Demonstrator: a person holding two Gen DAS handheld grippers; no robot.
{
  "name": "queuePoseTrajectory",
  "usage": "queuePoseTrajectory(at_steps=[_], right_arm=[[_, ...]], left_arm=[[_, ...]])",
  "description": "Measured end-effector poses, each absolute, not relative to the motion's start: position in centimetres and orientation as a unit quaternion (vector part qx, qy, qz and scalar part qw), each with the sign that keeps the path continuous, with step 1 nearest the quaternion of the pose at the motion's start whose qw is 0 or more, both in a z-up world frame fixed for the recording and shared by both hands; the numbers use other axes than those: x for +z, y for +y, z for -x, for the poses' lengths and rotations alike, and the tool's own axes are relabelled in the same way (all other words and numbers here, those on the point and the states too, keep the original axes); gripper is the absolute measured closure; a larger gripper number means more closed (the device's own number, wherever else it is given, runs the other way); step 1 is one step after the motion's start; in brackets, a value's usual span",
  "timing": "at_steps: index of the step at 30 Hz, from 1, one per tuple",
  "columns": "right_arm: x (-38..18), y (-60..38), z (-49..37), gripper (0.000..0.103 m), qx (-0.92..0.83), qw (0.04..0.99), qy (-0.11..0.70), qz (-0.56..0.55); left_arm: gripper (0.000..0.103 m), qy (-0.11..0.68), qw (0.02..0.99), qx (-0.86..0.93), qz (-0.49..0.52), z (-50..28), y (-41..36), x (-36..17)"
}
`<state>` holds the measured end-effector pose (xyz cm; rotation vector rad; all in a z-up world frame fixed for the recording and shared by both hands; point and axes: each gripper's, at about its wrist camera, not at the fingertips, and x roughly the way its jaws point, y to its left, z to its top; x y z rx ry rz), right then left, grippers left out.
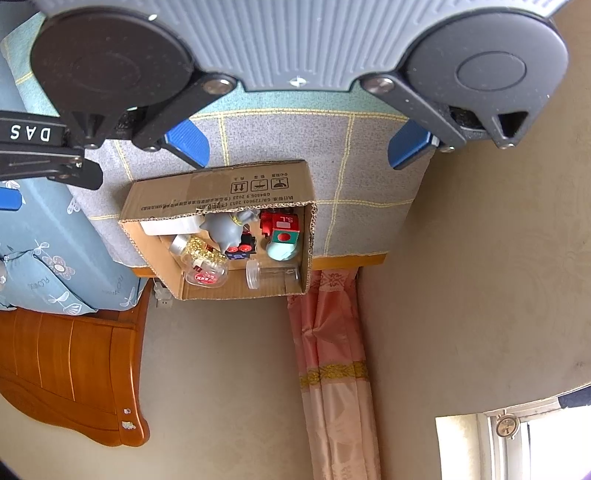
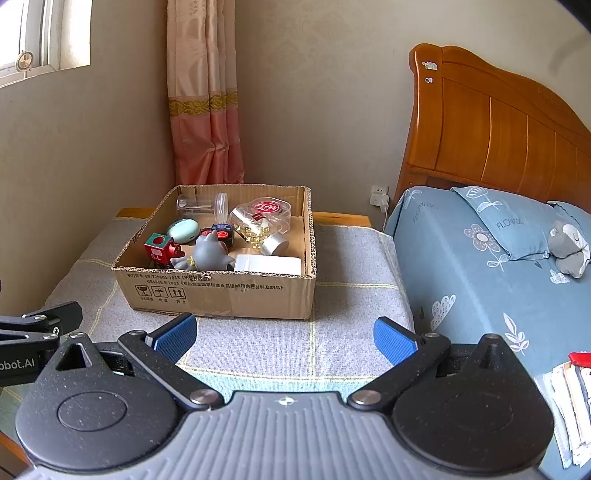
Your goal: Organize rigid objects
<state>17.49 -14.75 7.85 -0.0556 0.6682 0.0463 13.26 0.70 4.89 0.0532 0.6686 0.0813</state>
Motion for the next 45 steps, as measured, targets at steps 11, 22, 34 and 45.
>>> queuePoseTrajectory(at_steps=[11,22,34,45], right_arm=[[7.9,-14.7,-17.4,0.000,0.024,0.944,0.327,0.028],[8.2,-14.9,-17.4,0.000,0.024,0.946,0.323,0.025],[8.3,-15.0,-17.3,0.000,0.024,0.946,0.321,0.023],[8.3,-15.3,-17.1,0.000,0.026,0.946,0.321,0.022]], left_arm=[[0.001,0.325,0.945,0.039,-0.027,-13.0,0.4,5.2],[0.001,0.323,0.945,0.038,-0.027,-12.9,0.2,5.5],[0.001,0.321,0.946,0.037,-0.031,-12.8,-0.2,5.8],[0.001,0.322,0.946,0.037,-0.031,-12.7,-0.4,5.9]])
